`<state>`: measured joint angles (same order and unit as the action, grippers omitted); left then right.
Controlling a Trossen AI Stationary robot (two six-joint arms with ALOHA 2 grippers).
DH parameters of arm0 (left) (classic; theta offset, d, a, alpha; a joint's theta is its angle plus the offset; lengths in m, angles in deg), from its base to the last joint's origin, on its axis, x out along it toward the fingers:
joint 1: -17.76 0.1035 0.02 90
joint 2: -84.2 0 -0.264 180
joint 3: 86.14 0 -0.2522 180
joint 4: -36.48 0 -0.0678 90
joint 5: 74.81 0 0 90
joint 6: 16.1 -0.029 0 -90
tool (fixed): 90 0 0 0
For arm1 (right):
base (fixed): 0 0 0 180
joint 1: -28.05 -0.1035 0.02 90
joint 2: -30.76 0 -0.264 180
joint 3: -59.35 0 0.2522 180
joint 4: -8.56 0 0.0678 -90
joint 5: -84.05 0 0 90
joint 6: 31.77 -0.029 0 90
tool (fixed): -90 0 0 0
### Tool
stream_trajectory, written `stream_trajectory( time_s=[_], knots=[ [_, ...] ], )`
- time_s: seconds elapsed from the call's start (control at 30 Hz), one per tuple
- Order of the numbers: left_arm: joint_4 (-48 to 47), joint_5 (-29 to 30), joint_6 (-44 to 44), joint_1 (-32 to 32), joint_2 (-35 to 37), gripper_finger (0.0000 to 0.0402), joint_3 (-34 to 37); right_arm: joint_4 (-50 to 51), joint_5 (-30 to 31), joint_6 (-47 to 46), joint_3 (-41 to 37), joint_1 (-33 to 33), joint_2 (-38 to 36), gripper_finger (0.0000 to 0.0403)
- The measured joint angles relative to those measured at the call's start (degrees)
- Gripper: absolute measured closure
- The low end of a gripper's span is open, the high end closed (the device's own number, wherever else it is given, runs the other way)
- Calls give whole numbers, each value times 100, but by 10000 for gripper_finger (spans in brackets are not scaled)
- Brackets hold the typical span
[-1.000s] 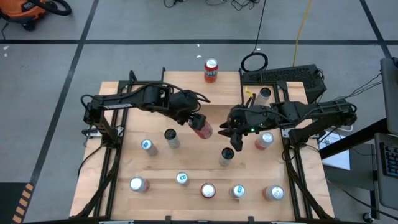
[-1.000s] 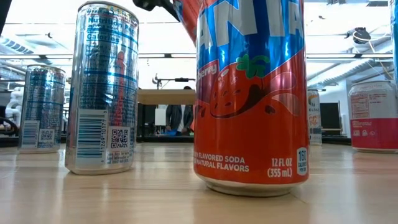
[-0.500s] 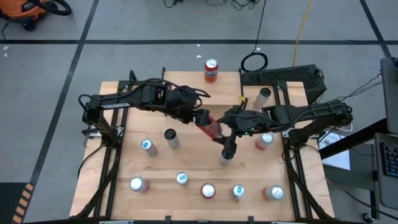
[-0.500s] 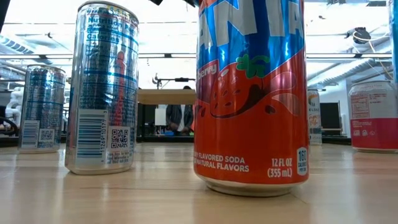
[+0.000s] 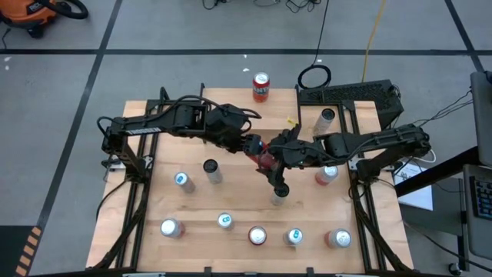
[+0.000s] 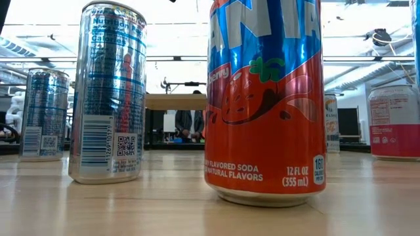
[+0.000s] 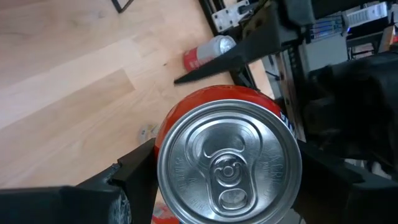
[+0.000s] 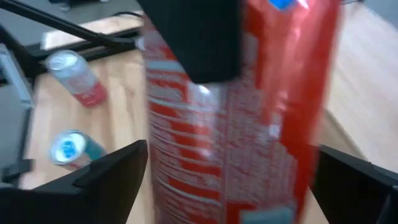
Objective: Place canned beverage on shelf
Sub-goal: Put the top orange soda can aligned with the other orange soda can on the shelf
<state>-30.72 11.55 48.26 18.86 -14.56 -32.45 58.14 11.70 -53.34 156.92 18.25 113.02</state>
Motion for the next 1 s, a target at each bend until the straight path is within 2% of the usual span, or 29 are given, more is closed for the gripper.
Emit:
stream_trajectory(
  time_s=[0.2, 0.53, 0.67, 0.83, 1.0],
  knots=[
    [35, -2, -17, 0, 0, 120, 0, -131, -121, -3, 0, 2, 20, 29],
    [10, -29, -13, 0, 0, 111, 0, -109, -104, -17, 0, 3, 18, 142],
    [12, -21, -64, 0, 0, 109, 0, -95, -100, -16, 0, 2, 18, 143],
    [56, 19, -461, 11, 0, 106, 0, -85, -14, -7, 0, 4, 18, 121],
    [92, -32, -862, -2, 0, 62, 0, -91, -150, -29, 0, 2, 12, 126]
  ],
)
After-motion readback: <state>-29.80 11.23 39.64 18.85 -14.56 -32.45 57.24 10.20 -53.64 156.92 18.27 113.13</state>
